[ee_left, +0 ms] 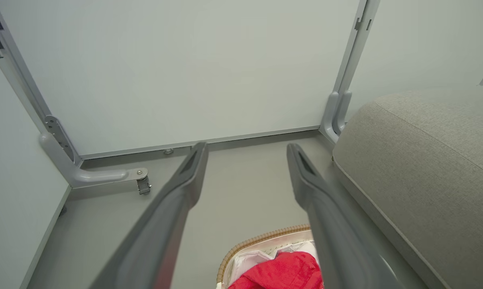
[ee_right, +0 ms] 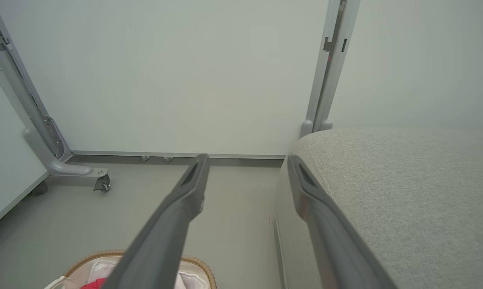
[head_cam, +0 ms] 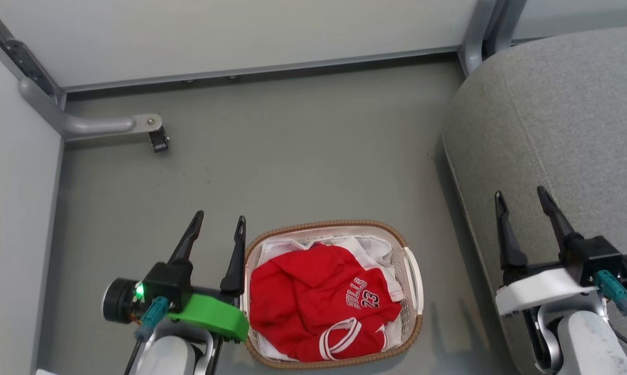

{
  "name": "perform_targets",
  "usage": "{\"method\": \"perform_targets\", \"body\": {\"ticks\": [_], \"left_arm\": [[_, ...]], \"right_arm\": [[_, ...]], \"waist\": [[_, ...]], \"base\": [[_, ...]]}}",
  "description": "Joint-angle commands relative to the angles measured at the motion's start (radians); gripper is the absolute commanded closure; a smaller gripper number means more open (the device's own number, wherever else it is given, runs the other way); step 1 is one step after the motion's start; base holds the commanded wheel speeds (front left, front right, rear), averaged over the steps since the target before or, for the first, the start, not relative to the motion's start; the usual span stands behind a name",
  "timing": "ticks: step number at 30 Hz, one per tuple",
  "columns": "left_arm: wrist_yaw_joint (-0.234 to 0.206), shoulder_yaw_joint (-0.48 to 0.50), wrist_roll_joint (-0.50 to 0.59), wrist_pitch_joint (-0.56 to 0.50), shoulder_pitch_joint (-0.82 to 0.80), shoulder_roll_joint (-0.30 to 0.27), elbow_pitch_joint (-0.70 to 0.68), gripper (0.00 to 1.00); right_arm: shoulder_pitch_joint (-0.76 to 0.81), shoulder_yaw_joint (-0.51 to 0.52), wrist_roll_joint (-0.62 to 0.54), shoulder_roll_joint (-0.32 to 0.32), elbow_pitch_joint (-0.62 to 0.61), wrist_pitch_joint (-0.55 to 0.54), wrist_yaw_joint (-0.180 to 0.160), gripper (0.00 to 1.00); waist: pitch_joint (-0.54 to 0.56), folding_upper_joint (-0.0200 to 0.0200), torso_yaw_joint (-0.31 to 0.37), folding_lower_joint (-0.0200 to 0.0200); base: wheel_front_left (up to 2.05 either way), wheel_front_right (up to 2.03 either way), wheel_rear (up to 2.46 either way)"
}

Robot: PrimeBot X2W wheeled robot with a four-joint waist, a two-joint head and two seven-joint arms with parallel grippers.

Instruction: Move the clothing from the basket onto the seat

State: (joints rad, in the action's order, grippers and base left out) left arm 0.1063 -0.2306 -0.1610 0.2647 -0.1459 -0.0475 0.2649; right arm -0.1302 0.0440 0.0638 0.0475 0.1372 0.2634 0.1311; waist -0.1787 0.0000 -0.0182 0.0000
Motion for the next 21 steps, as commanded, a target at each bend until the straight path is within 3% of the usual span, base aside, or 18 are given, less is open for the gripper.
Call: {"method": "perform_targets", "body": {"ticks": [1,5,10,21], "left_arm": [[0.007,-0.01,0.018,0.0,-0.046,-0.005,0.008,0.0],[0.016,-0.067,0.042,0.0,-0.146,-0.005,0.062,0.0],[0.025,-0.238,0.122,0.0,-0.287,-0.018,0.193,0.0],[0.025,-0.597,0.033,0.0,-0.498,-0.055,0.466,0.0]], "right_arm": [[-0.029,0.004,-0.009,0.005,-0.013,0.002,-0.001,0.0],[-0.096,0.022,-0.023,0.006,-0.048,0.002,-0.001,0.0],[-0.17,0.066,-0.022,0.005,-0.099,0.002,-0.001,0.0],[-0.256,0.12,0.03,0.004,-0.169,0.002,-0.001,0.0]], "waist": [[-0.13,0.0,0.016,0.0],[-0.242,0.0,0.032,0.0],[-0.369,0.0,0.044,0.0],[-0.533,0.0,0.08,0.0]], "base": [[0.0,0.0,0.0],[0.0,0.0,0.0],[0.0,0.0,0.0],[0.0,0.0,0.0]]}}
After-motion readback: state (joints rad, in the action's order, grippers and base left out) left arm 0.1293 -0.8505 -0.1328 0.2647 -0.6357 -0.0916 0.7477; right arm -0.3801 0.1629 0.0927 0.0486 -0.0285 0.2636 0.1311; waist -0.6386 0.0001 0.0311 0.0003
